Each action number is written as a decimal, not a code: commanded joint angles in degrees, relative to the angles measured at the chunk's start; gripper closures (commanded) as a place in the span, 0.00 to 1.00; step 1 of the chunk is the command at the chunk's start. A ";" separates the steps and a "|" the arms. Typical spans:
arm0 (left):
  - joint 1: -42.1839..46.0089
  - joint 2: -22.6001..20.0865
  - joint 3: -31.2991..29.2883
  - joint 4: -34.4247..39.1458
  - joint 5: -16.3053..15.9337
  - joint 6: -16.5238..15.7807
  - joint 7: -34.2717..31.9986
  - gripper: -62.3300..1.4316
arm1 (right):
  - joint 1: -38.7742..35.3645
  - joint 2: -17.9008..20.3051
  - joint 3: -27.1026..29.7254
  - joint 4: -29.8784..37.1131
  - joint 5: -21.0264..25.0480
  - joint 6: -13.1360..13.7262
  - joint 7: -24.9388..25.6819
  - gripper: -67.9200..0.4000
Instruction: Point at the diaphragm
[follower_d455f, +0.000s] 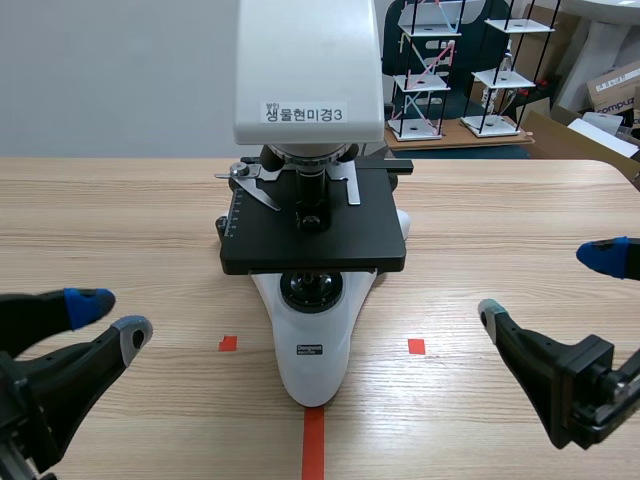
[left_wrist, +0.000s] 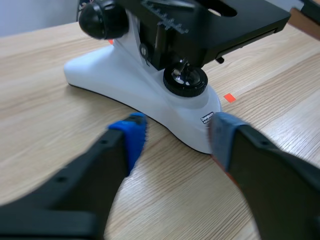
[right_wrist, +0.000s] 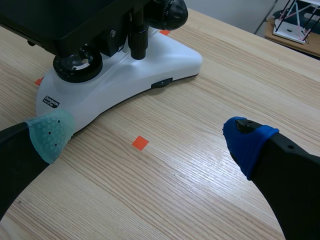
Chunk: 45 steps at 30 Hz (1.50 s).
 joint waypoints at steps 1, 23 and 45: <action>-2.36 0.28 1.22 -2.36 0.13 -0.11 -2.51 0.65 | 0.22 -0.02 0.55 0.57 0.22 -0.13 0.63 0.00; -29.81 9.09 20.76 -44.61 17.55 -0.07 -39.63 0.91 | 0.22 -0.02 0.55 0.57 0.22 -0.11 0.63 0.00; -43.39 20.61 21.18 -71.21 34.21 2.62 -66.01 0.91 | 0.22 0.00 0.55 0.57 0.22 -0.11 0.20 0.00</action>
